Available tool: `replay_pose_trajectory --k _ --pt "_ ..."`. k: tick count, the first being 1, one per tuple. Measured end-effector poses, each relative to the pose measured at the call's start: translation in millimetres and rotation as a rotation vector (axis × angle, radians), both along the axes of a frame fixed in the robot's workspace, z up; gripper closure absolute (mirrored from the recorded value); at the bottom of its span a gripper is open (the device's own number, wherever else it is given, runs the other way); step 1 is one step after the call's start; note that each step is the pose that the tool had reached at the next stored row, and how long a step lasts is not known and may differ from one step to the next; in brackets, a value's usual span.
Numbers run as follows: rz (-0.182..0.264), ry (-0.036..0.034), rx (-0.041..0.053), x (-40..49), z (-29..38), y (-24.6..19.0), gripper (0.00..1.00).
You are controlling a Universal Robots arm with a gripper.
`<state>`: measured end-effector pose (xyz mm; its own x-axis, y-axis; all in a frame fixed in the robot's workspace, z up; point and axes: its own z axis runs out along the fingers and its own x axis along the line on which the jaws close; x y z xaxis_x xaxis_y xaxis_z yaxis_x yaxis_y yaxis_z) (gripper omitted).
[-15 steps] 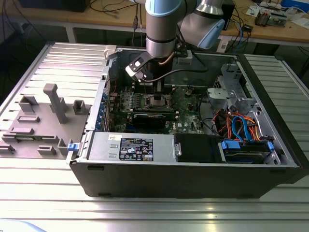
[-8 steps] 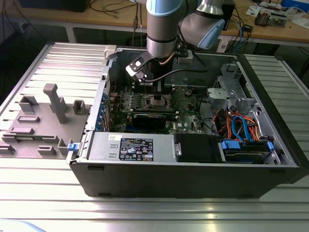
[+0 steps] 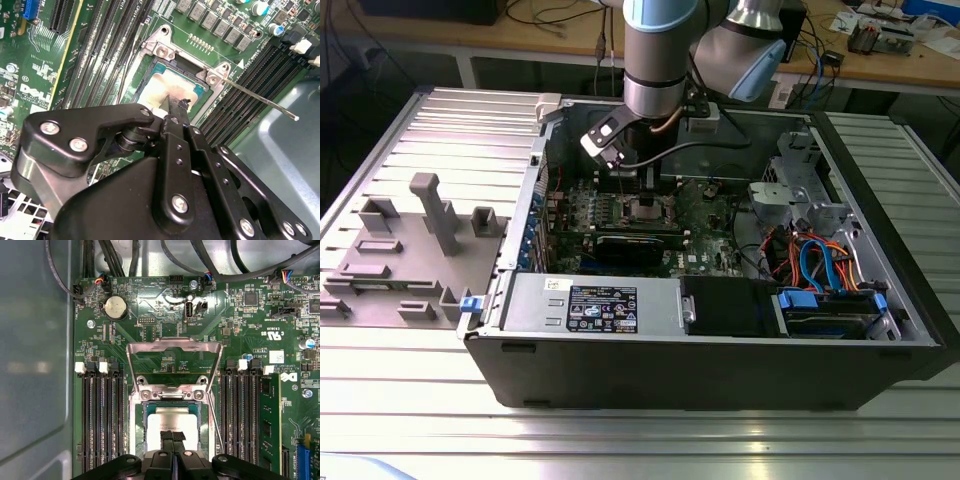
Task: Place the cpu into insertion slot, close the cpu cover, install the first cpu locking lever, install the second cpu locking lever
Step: 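Close the cpu cover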
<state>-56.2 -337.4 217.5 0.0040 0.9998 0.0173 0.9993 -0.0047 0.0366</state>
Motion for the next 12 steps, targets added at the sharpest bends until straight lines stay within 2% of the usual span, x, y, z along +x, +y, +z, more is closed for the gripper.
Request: replay_pose_trajectory --k 12 --pt "0.0 0.0001 -0.0003 0.0 2.5 0.0 0.89"
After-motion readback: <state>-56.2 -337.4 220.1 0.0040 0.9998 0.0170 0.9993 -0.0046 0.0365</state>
